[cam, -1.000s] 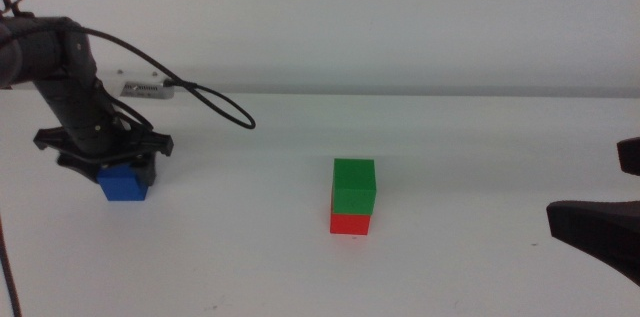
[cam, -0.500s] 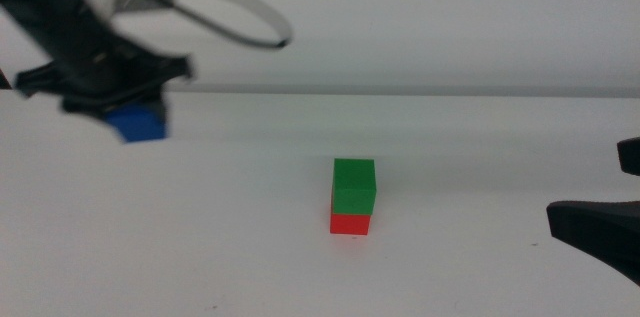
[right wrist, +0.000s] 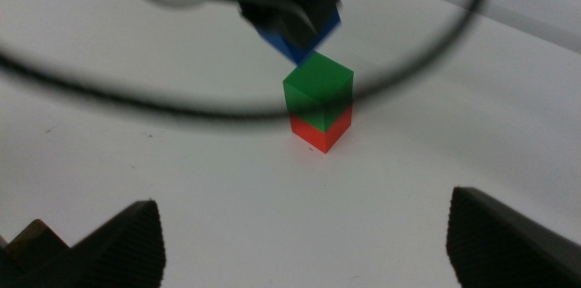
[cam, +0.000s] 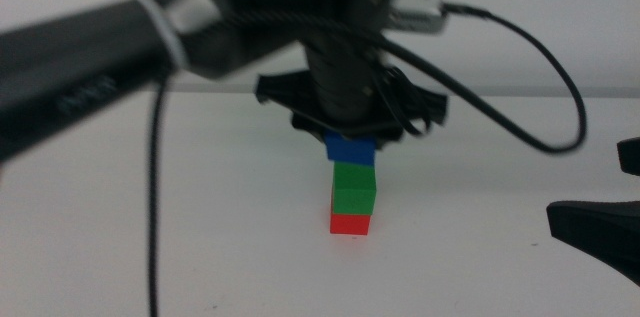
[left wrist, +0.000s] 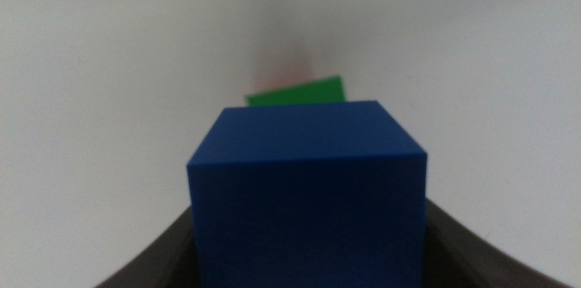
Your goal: Stack red cubes first, then green, then blue cubes in a specific spot.
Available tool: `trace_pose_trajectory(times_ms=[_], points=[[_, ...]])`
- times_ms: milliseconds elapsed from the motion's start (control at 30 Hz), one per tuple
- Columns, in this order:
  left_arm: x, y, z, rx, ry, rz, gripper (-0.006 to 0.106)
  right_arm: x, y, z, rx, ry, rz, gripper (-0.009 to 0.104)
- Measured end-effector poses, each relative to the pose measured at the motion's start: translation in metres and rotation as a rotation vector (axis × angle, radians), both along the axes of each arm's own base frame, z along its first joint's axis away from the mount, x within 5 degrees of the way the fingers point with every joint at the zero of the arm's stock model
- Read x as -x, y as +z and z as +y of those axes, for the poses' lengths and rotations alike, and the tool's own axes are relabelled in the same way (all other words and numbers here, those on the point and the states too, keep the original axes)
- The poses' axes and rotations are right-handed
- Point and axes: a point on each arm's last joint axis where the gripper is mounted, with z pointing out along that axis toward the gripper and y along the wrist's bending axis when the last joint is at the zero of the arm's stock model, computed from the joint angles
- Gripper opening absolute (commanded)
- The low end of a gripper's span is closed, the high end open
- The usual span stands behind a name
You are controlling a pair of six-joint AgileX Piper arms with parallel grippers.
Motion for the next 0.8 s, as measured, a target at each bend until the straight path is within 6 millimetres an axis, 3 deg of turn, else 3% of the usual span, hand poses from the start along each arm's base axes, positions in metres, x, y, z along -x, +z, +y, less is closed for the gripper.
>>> trace_pose_trajectory(times_ms=[267,567,800], points=[[-0.001,-0.014,-0.009,0.011,0.139,0.026,-0.002,0.000,0.000,0.000,0.000,0.000,0.000,0.083],[-0.012,-0.032,-0.019,-0.019,0.182,0.021,-0.002,0.000,0.000,0.000,0.000,0.000,0.000,0.083],[-0.014,-0.035,-0.022,-0.009,0.213,0.025,-0.002,0.000,0.000,0.000,0.000,0.000,0.000,0.083]])
